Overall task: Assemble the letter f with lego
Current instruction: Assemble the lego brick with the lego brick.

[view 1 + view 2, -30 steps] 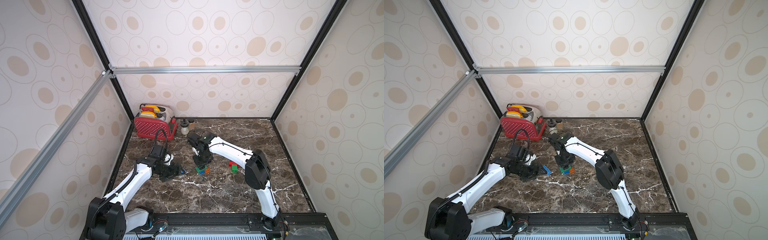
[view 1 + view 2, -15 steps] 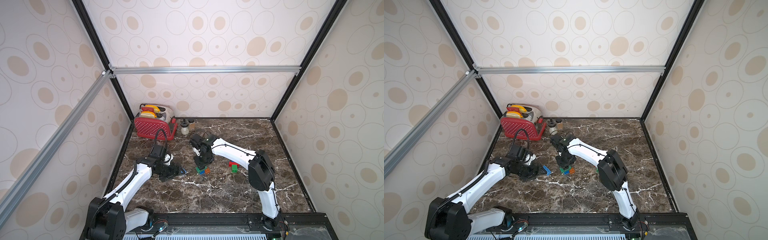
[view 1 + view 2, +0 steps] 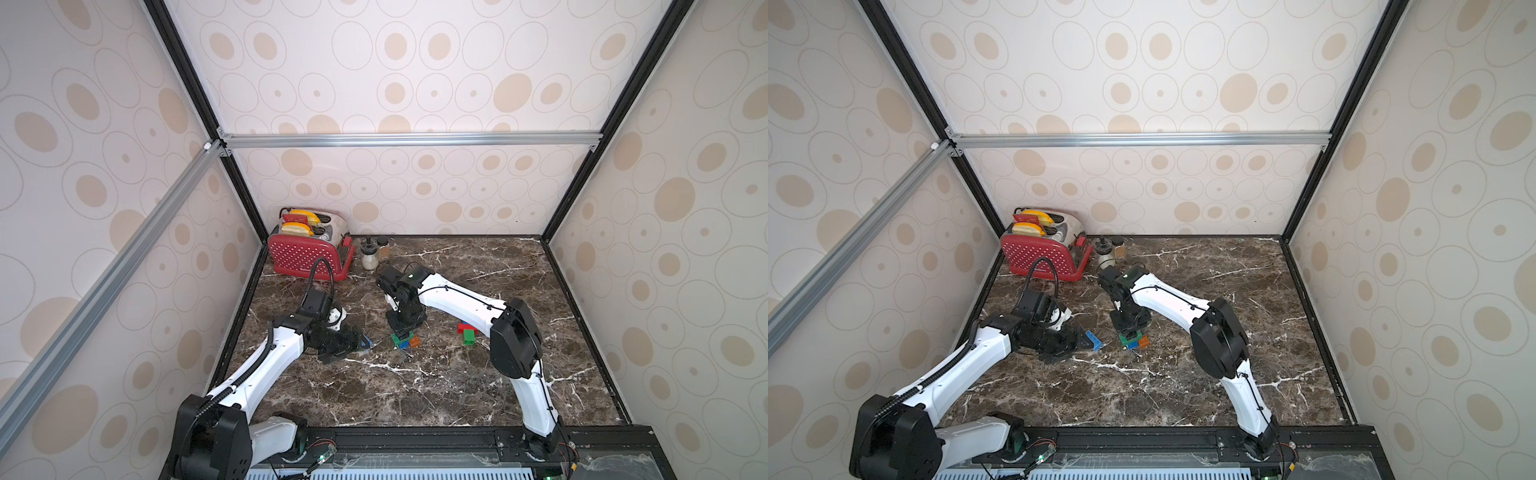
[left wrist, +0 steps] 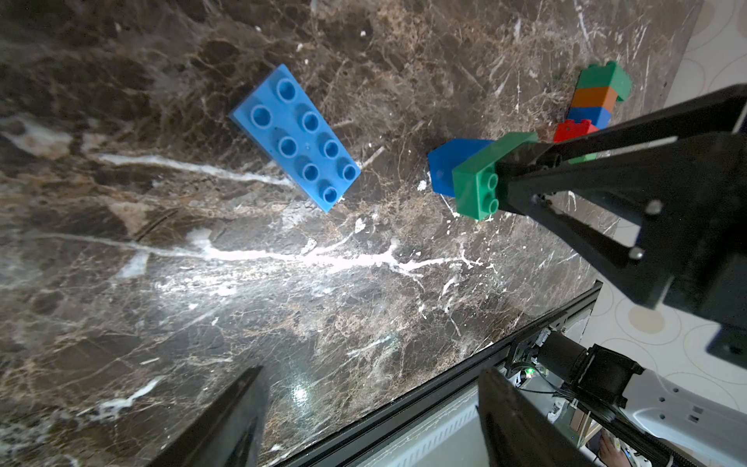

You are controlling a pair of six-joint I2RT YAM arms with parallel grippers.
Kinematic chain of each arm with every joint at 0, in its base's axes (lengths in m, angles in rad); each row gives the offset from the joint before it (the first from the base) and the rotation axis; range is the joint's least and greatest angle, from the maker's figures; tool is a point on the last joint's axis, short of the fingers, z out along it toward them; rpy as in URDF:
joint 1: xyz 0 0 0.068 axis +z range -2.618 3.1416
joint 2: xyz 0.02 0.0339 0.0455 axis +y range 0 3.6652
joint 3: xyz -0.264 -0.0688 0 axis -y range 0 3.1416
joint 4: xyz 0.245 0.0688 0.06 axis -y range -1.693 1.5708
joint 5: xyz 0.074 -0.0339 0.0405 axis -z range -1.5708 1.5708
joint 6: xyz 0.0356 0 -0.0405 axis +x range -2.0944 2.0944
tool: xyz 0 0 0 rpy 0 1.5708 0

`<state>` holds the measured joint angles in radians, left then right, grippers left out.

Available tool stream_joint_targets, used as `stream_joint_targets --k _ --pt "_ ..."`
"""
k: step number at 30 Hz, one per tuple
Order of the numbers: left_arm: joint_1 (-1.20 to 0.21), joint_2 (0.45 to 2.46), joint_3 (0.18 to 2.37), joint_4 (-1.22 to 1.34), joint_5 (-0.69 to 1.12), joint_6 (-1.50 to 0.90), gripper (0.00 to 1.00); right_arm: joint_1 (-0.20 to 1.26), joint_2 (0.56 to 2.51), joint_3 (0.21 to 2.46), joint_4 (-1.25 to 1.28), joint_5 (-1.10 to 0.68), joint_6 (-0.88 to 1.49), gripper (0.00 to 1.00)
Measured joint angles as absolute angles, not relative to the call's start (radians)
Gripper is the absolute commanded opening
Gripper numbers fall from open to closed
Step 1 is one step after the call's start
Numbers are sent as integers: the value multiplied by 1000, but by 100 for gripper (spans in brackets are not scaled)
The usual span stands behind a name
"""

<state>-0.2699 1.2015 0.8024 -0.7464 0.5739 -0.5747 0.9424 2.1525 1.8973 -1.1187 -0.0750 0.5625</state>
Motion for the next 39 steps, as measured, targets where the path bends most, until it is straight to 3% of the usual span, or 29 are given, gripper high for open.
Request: stream_joint_targets --k 21,39 --pt "-270 1206 802 -746 574 -575 83 968 2209 1993 -1151 -97 604 34" --pt "-270 1208 802 -746 574 -575 83 987 2247 2059 -1189 -96 598 44"
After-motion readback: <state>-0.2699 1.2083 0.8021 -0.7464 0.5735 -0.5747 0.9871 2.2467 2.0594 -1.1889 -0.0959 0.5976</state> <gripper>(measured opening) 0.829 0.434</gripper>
